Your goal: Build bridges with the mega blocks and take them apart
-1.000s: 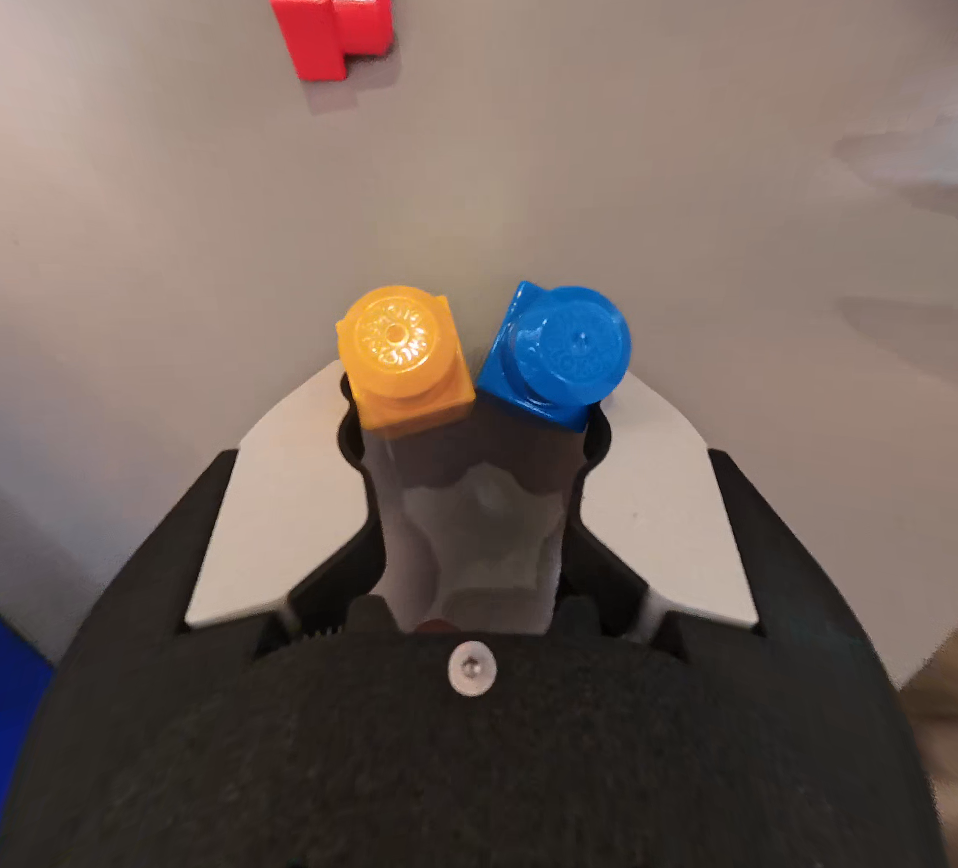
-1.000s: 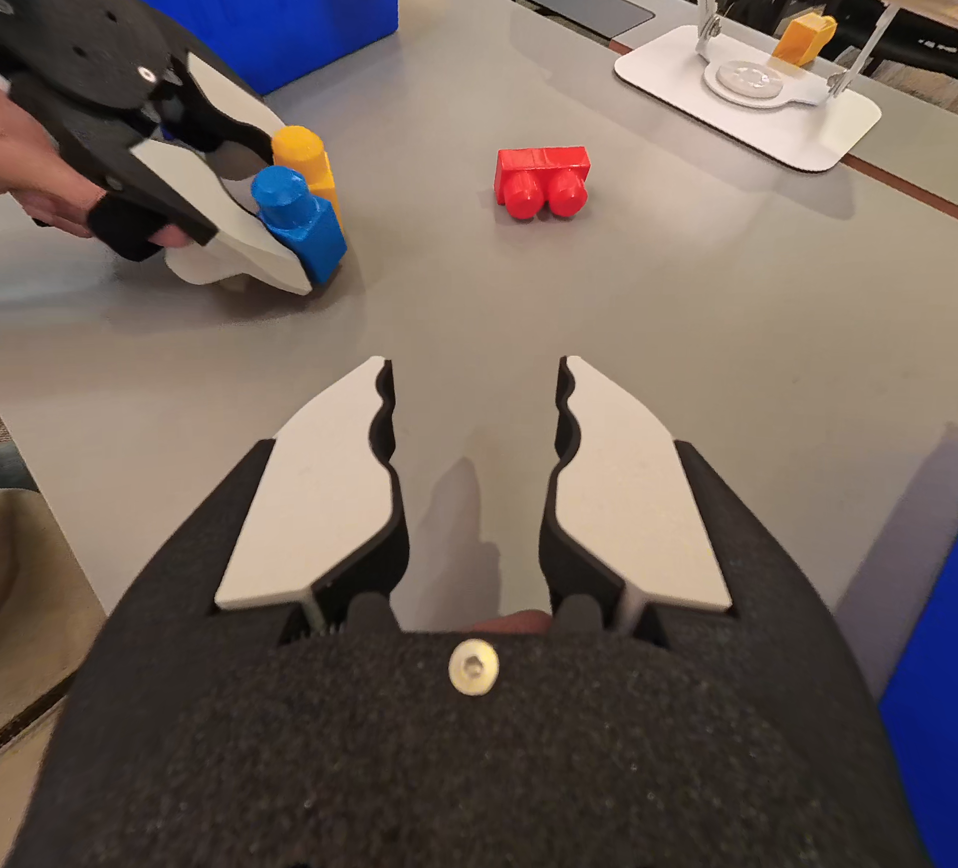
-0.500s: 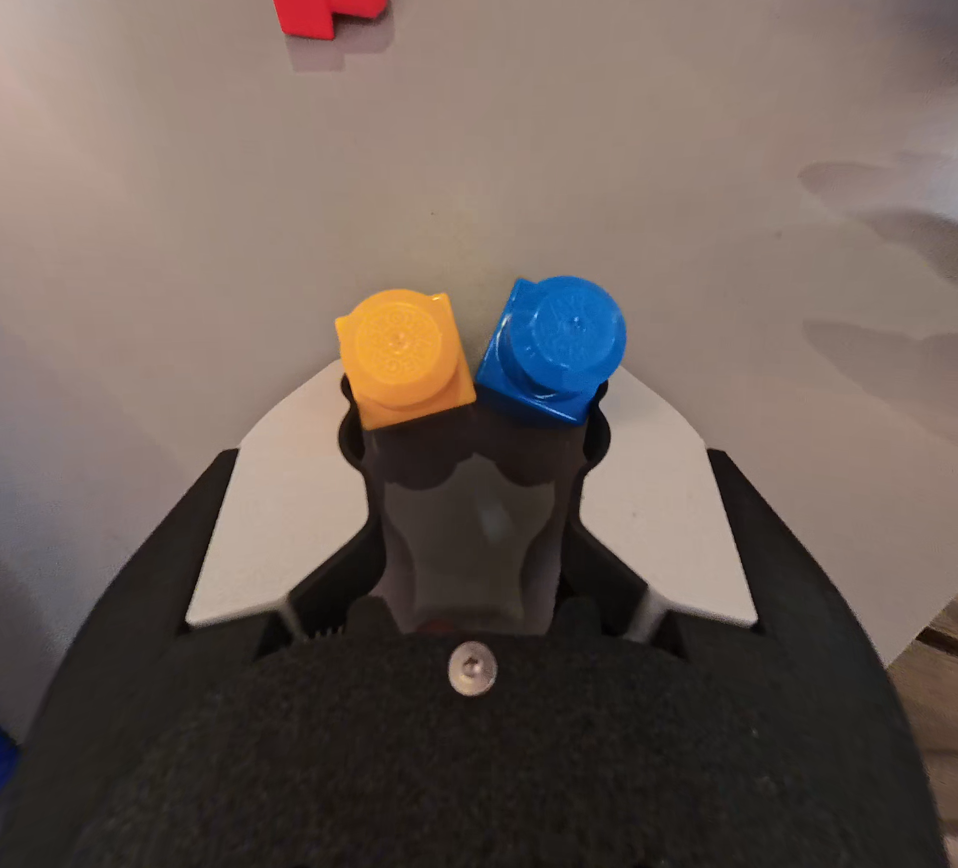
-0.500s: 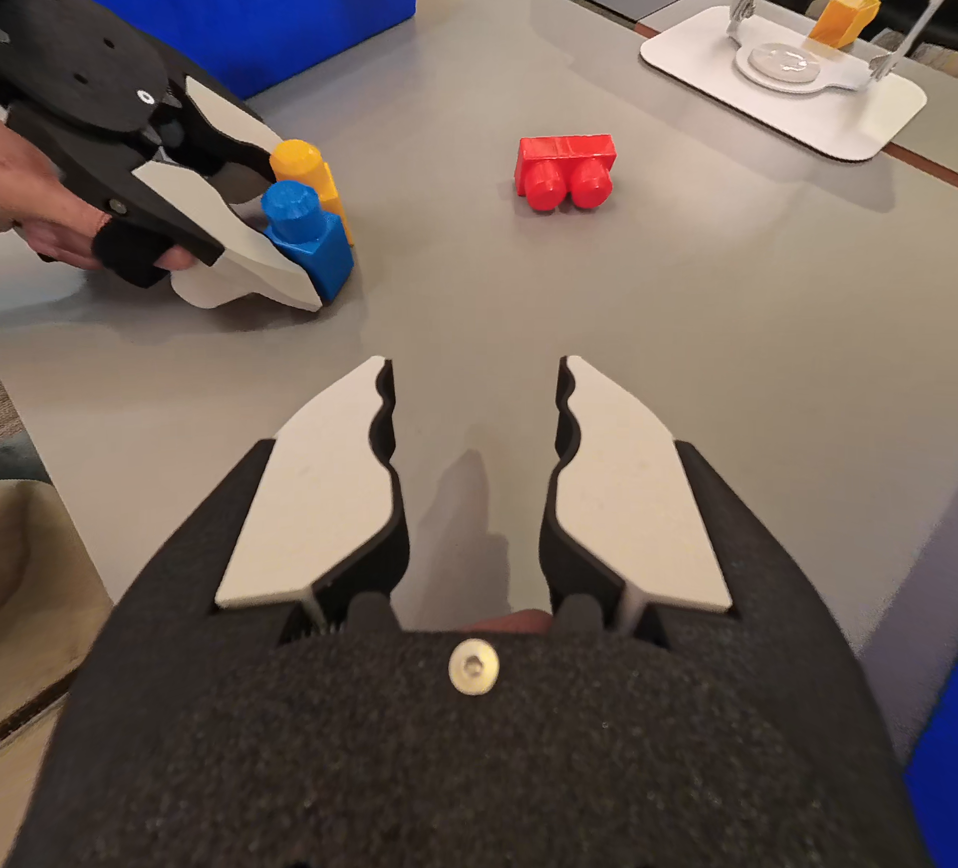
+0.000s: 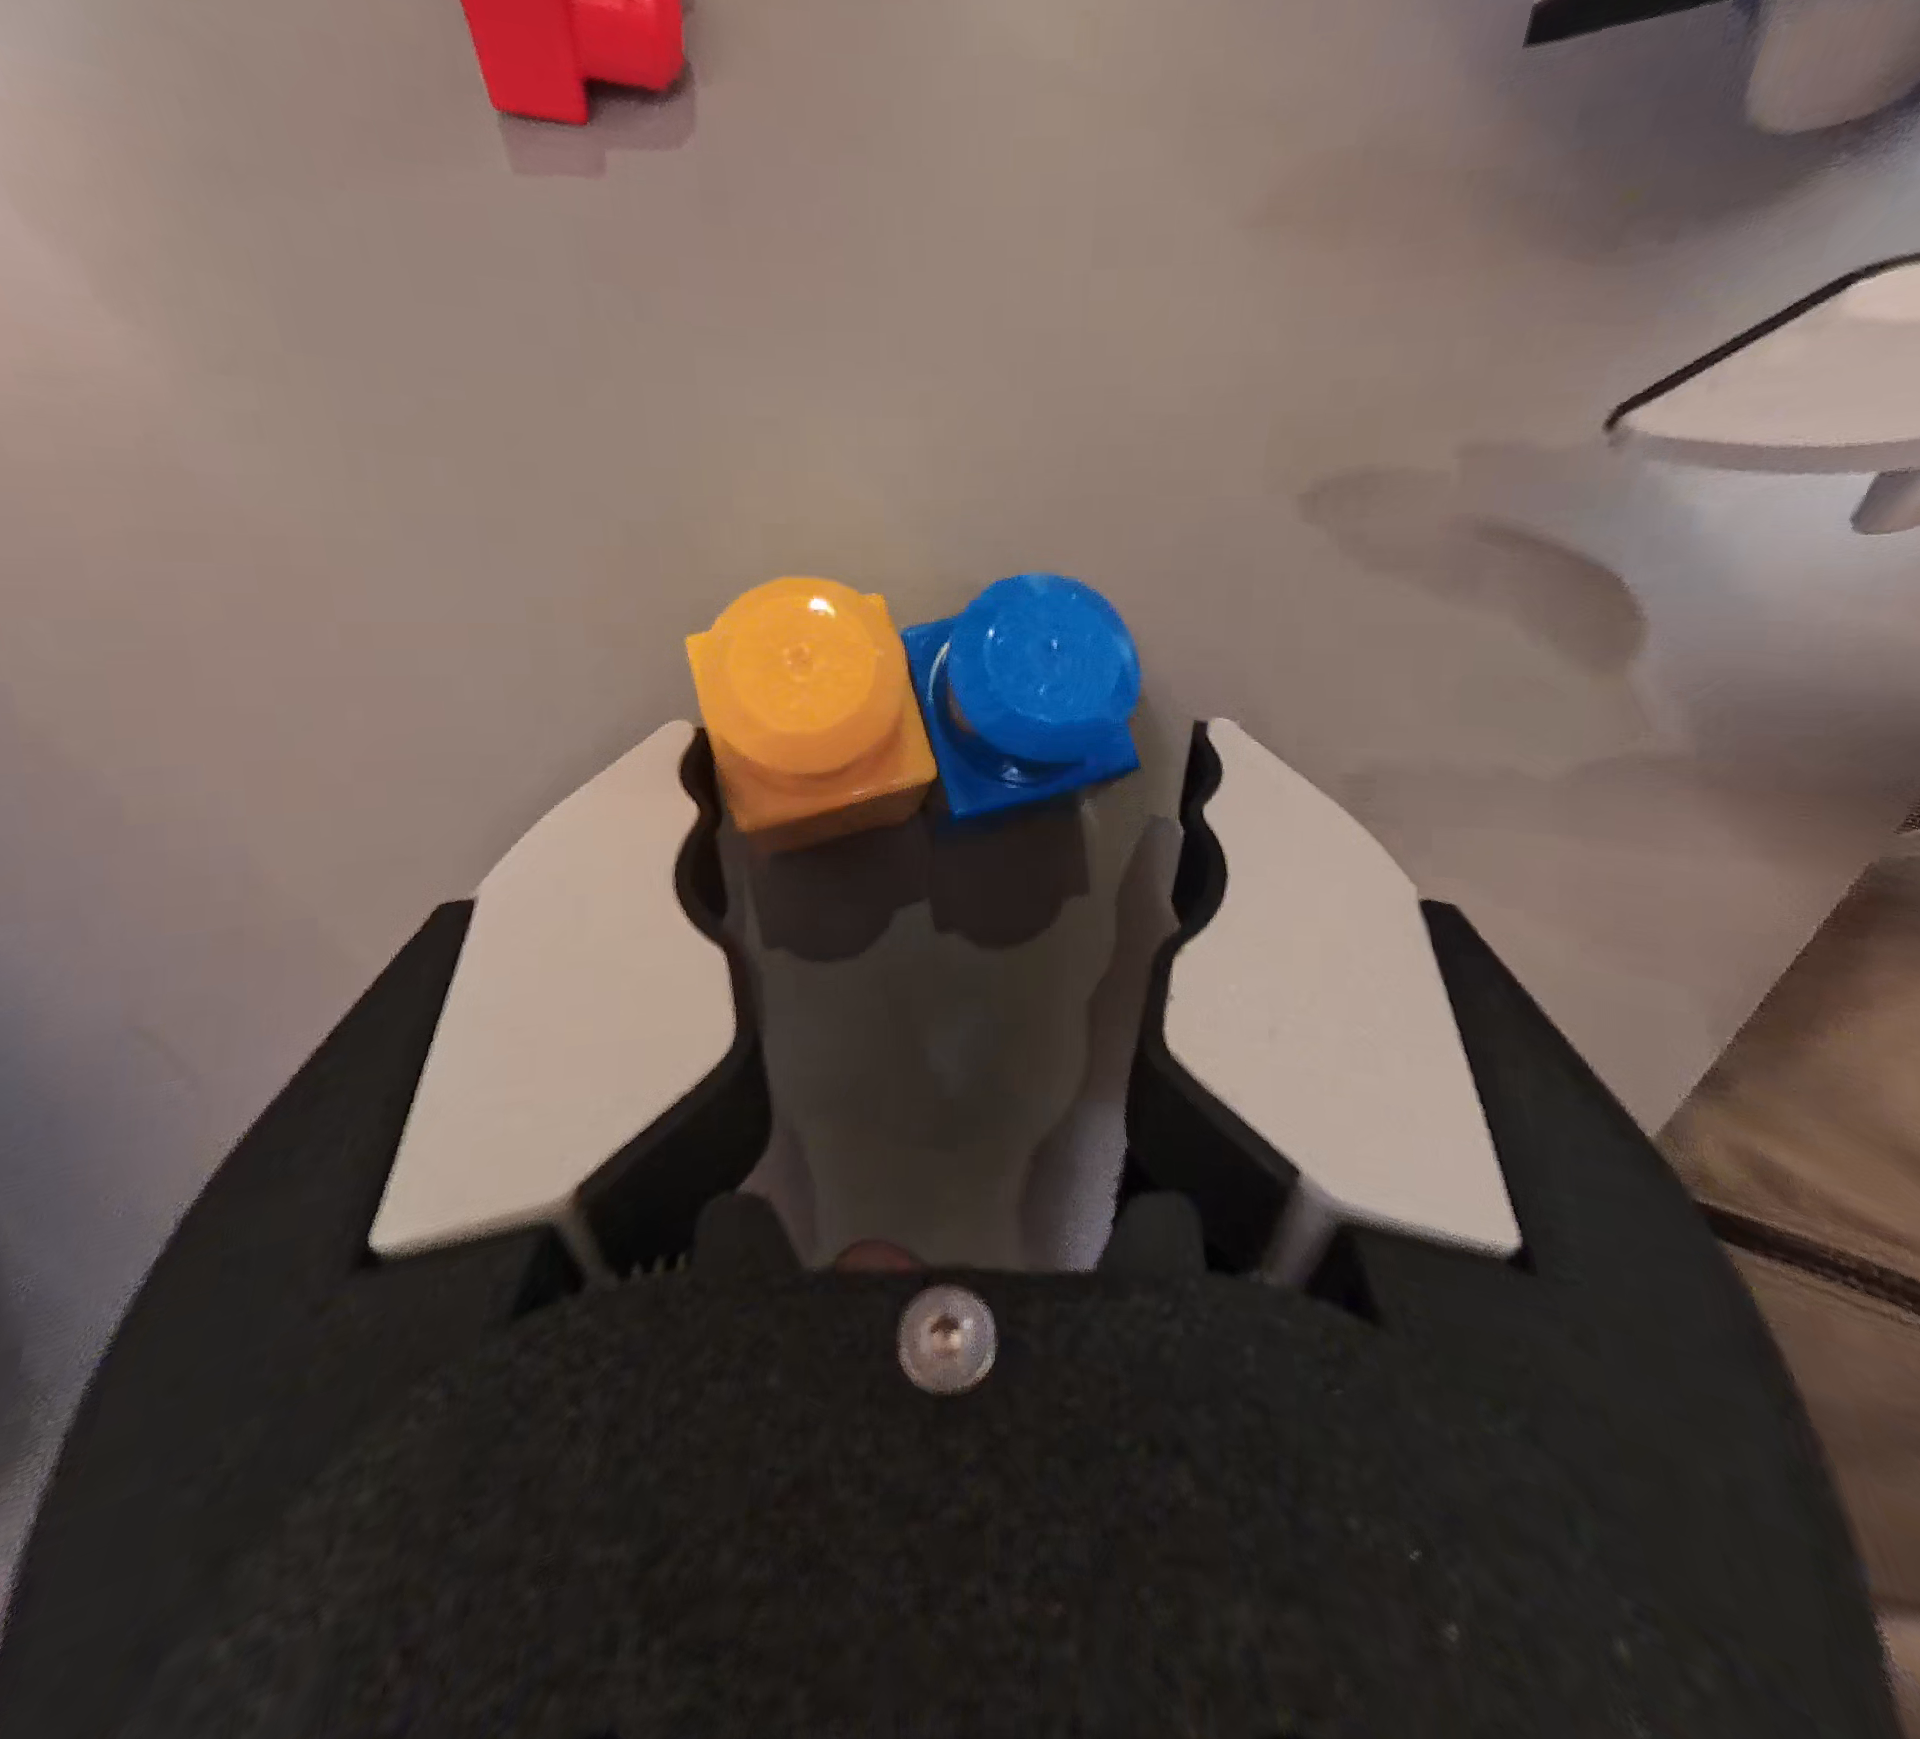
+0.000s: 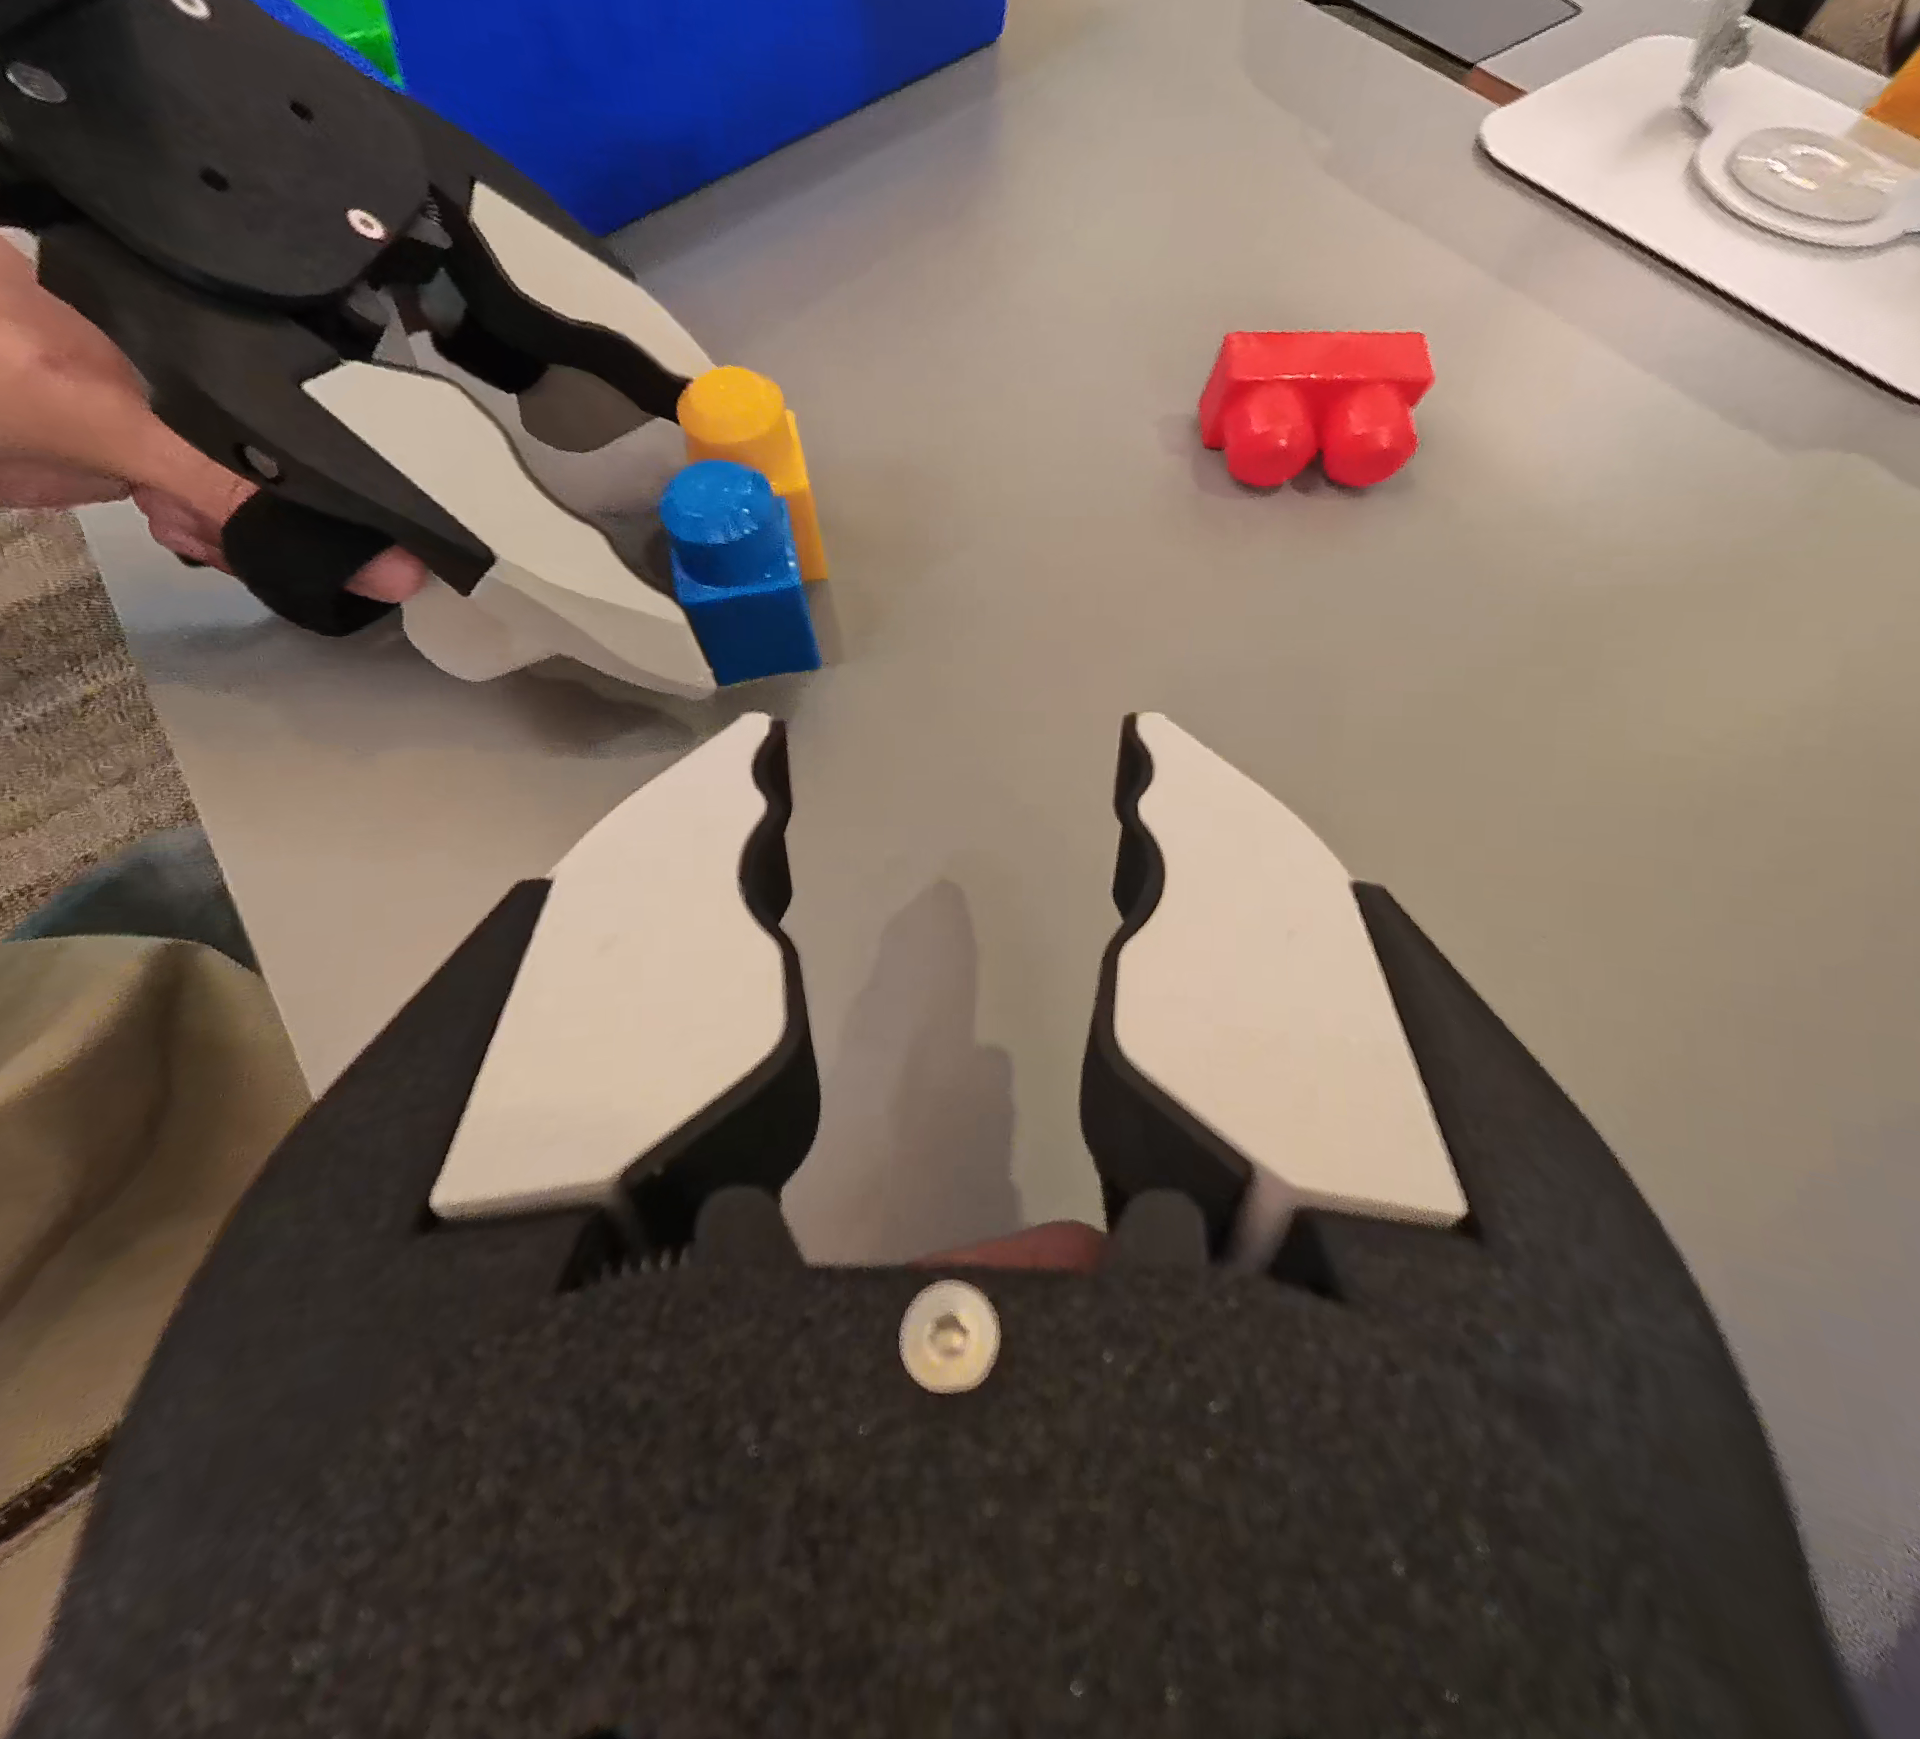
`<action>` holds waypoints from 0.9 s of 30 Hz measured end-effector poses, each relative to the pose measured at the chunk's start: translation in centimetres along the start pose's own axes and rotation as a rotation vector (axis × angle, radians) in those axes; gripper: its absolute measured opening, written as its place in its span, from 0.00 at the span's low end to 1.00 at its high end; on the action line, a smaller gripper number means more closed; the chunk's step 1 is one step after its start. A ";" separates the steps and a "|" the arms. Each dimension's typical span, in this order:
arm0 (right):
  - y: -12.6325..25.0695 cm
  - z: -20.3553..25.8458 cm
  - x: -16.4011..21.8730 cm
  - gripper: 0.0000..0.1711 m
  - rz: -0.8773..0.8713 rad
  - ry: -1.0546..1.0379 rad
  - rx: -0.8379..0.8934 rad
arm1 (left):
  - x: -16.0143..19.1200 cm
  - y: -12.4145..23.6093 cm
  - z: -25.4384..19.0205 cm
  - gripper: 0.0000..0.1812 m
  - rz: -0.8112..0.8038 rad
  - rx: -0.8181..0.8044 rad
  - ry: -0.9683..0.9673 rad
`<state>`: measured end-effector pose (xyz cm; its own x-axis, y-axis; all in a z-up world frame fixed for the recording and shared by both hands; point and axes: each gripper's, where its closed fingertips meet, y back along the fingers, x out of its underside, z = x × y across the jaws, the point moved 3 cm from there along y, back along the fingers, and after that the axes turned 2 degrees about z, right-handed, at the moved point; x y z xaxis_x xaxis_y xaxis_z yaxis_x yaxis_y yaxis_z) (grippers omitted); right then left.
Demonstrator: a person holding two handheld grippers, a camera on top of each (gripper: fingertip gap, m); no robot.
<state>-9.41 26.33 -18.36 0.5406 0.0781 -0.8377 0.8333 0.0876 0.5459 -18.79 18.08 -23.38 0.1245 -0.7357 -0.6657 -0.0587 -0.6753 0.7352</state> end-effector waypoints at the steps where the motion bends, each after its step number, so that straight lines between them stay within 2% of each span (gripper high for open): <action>1: -0.3 0.3 0.0 0.35 0.007 0.010 -0.003 | 0.2 0.1 0.0 0.47 0.002 -0.004 0.000; 6: -2.2 2.2 0.6 0.35 0.063 0.077 0.018 | 1.3 2.3 0.3 0.47 -0.038 -0.005 0.002; 11: -4.3 4.5 1.7 0.34 0.126 0.135 0.033 | 2.6 4.9 1.9 0.43 -0.093 -0.031 0.026; 17: -7.4 5.5 1.6 0.32 0.196 0.194 0.036 | 4.0 5.3 3.0 0.39 -0.100 -0.028 0.074; 21: -8.1 5.1 1.1 0.24 0.192 0.169 0.045 | 4.7 5.4 3.3 0.38 -0.097 -0.074 0.059; 27: -8.9 5.2 0.8 0.22 0.199 0.151 0.040 | 5.3 5.6 3.3 0.37 -0.098 -0.075 0.055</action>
<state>-15.77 20.48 -23.93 0.6733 0.2377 -0.7001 0.7177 0.0170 0.6961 -21.70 10.26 -23.23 0.1805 -0.6607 -0.7286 0.0306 -0.7366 0.6756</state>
